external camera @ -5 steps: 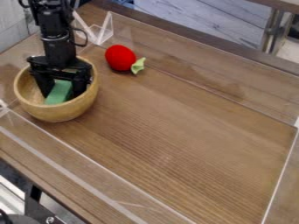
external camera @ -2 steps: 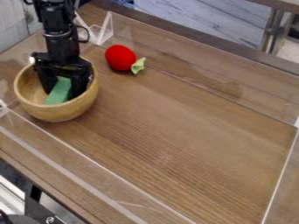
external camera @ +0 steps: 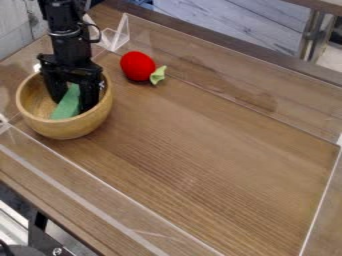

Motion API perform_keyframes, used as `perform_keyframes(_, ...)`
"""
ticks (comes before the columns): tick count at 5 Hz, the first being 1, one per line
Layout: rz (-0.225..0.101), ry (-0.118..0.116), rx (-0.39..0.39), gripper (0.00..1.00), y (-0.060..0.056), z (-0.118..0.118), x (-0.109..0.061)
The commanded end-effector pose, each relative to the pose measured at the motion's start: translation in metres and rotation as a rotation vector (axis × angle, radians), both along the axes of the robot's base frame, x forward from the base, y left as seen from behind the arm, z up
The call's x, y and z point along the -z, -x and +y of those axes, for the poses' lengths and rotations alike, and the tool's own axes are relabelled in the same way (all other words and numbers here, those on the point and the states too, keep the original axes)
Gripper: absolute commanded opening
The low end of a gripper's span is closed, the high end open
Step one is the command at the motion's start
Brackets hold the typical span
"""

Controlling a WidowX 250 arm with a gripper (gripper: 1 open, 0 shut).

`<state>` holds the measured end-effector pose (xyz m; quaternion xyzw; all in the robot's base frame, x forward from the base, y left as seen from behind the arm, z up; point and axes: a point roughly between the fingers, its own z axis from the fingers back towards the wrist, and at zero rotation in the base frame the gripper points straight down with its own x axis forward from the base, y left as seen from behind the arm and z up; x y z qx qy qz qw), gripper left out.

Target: Remove the green block from the brown bowl and put it on the table

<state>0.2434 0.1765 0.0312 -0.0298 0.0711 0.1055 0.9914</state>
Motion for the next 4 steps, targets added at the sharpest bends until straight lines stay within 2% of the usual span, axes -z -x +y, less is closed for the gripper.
perform_keyframes(1,-0.051,-0.033,-0.015,0.0,-0.009,0.013,-0.005)
perform_keyframes(3,-0.099,-0.006,-0.018,0.0,-0.002,0.01,-0.022)
perform_keyframes(4,-0.125,0.011,0.03,0.0,-0.002,0.002,-0.047)
